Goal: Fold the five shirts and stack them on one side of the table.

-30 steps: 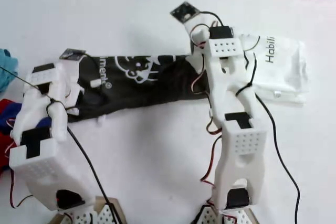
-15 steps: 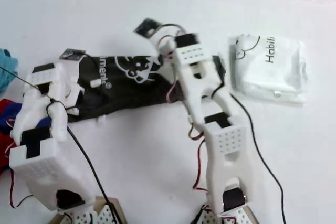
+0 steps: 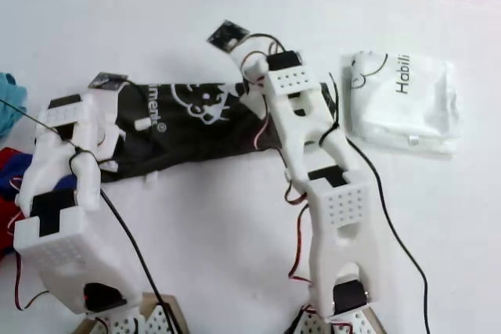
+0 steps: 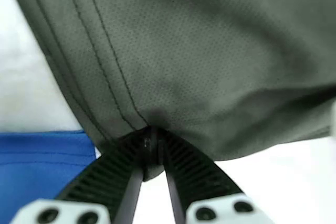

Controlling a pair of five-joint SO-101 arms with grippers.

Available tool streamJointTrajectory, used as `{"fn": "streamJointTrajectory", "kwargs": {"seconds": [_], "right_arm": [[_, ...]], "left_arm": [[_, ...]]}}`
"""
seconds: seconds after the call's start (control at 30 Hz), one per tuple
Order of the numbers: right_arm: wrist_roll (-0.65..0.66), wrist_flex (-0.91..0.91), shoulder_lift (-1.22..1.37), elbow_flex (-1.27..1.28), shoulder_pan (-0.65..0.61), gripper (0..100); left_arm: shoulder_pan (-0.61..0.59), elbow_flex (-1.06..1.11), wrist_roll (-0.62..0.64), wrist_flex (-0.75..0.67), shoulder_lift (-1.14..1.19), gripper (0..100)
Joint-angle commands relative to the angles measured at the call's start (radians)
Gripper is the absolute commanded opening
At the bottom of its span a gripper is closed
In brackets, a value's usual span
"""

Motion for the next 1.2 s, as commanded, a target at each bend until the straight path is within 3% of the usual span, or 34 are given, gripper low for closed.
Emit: {"fn": "streamJointTrajectory", "kwargs": {"seconds": [0.0, 0.13, 0.37, 0.77, 1.17], "right_arm": [[-0.066, -0.022, -0.019, -0.041, -0.061, 2.0], [-0.089, -0.031, -0.008, -0.031, -0.119, 2.0], [-0.089, -0.028, 0.01, -0.043, -0.091, 2.0], [-0.092, 0.249, -0.159, -0.084, 0.101, 2.0], [-0.084, 0.26, -0.002, 0.017, 0.305, 2.0]], "left_arm": [[0.0, 0.001, -0.009, -0.034, 0.008, 3], [0.0, 0.001, -0.009, -0.034, 0.008, 3], [0.0, 0.001, -0.009, -0.034, 0.008, 3], [0.0, 0.001, -0.009, -0.034, 0.008, 3], [0.0, 0.001, -0.009, -0.034, 0.008, 3]]}}
